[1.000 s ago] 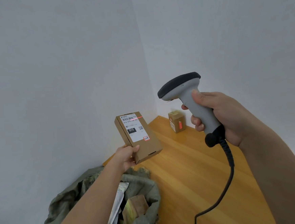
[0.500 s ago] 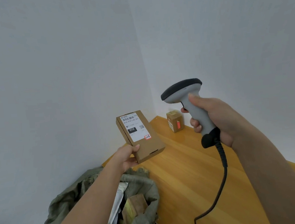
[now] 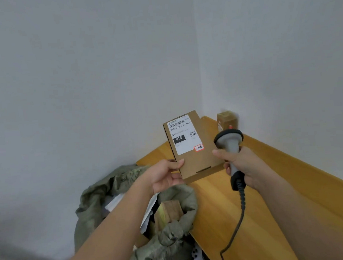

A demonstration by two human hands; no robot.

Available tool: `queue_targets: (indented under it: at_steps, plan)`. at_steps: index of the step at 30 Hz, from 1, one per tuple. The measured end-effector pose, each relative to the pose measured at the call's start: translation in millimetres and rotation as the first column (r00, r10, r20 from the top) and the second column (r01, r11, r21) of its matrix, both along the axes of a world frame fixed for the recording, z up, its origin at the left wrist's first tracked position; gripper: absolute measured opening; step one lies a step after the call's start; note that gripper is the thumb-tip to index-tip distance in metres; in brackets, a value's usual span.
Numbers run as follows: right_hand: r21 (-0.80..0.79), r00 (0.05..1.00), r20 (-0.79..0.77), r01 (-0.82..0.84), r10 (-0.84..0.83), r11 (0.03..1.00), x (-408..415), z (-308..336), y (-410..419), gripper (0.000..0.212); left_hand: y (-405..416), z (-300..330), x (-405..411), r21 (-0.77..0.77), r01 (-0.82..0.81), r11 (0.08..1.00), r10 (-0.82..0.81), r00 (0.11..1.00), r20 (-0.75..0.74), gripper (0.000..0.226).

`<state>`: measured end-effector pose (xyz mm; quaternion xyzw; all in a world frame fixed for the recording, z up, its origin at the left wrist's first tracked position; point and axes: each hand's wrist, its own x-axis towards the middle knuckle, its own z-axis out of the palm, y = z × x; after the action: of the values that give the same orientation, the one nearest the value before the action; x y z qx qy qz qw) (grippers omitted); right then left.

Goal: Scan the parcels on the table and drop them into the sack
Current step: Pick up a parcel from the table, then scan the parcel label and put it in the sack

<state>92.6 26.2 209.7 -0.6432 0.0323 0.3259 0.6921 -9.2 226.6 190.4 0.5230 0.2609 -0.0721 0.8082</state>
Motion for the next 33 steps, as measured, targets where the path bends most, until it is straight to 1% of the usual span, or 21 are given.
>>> queue_targets:
  at_steps: [4,6,7,8,9,10,11,12,13,14,15,17,18,20,22,24,25,26,28,31,33]
  plan:
    - [-0.017,0.992,-0.041,-0.118,0.118,0.993,-16,-17,28,0.041,26,-12,-32,-0.077,-0.011,0.997,0.013,1.0,0.019,0.037]
    - [-0.019,0.991,-0.055,-0.126,0.125,0.992,-23,-24,45,0.036,46,-20,-43,-0.029,-0.058,0.998,0.058,0.998,-0.005,0.028]
    - [-0.032,0.991,-0.058,-0.124,0.122,0.992,-26,-27,54,0.037,56,-23,-48,0.029,-0.112,0.993,0.113,0.993,-0.038,0.034]
    - [-0.053,0.991,-0.057,-0.12,0.117,0.991,-29,-29,62,0.039,70,-28,-52,0.147,-0.17,0.974,0.184,0.979,-0.089,0.039]
    - [-0.083,0.992,-0.051,-0.118,0.114,0.99,-32,-31,71,0.042,85,-34,-57,0.338,-0.188,0.922,0.25,0.957,-0.149,0.039]
    - [-0.118,0.992,-0.045,-0.123,0.118,0.985,-35,-32,79,0.046,102,-43,-64,0.589,-0.14,0.796,0.321,0.923,-0.214,0.034]
    - [-0.148,0.991,-0.044,-0.131,0.126,0.98,-38,-34,87,0.047,118,-52,-72,0.806,-0.001,0.591,0.388,0.877,-0.283,0.026]
    - [-0.178,0.99,-0.047,-0.138,0.132,0.974,-41,-35,95,0.045,134,-60,-83,0.904,0.176,0.39,0.453,0.818,-0.354,0.017]
    - [-0.205,0.989,-0.05,-0.147,0.14,0.968,-44,-37,103,0.043,149,-69,-96,0.905,0.298,0.302,0.51,0.752,-0.418,0.014]
    - [-0.231,0.987,-0.055,-0.162,0.153,0.96,-48,-40,112,0.041,162,-78,-108,0.878,0.381,0.291,0.553,0.681,-0.479,0.017]
    - [-0.249,0.985,-0.061,-0.174,0.164,0.953,-52,-43,121,0.041,176,-89,-120,0.85,0.413,0.327,0.572,0.629,-0.526,0.022]
    - [-0.267,0.982,-0.075,-0.188,0.174,0.945,-61,-48,141,0.042,198,-104,-142,0.797,0.406,0.447,0.556,0.572,-0.603,0.034]
    - [-0.272,0.98,-0.088,-0.198,0.18,0.942,-67,-50,151,0.044,207,-112,-151,0.773,0.411,0.483,0.517,0.578,-0.631,0.037]
    - [-0.289,0.972,-0.109,-0.231,0.208,0.929,-76,-53,171,0.037,220,-121,-167,0.732,0.468,0.495,0.391,0.632,-0.669,0.034]
    - [-0.316,0.959,-0.125,-0.28,0.253,0.907,-84,-54,190,0.032,232,-130,-181,0.75,0.459,0.476,0.358,0.678,-0.642,0.026]
    - [-0.354,0.943,-0.122,-0.332,0.309,0.874,-93,-56,209,0.034,243,-130,-193,0.819,0.35,0.454,0.401,0.741,-0.539,0.012]
    - [-0.37,0.935,-0.12,-0.353,0.333,0.859,-97,-58,218,0.035,251,-128,-198,0.864,0.279,0.419,0.443,0.768,-0.463,0.009]
    - [-0.384,0.928,-0.116,-0.37,0.353,0.846,-100,-59,227,0.037,256,-121,-202,0.891,0.204,0.406,0.493,0.771,-0.402,0.013]
    - [-0.406,0.913,-0.116,-0.403,0.391,0.82,-108,-62,246,0.045,265,-103,-208,0.918,0.113,0.38,0.578,0.746,-0.331,0.034]
    - [-0.416,0.874,-0.101,-0.471,0.476,0.778,-125,-68,277,0.041,279,-81,-218,0.941,0.144,0.305,0.607,0.732,-0.309,0.044]
    - [-0.415,0.845,-0.08,-0.51,0.528,0.753,-137,-77,296,0.037,286,-77,-227,0.933,0.161,0.321,0.604,0.724,-0.333,0.046]
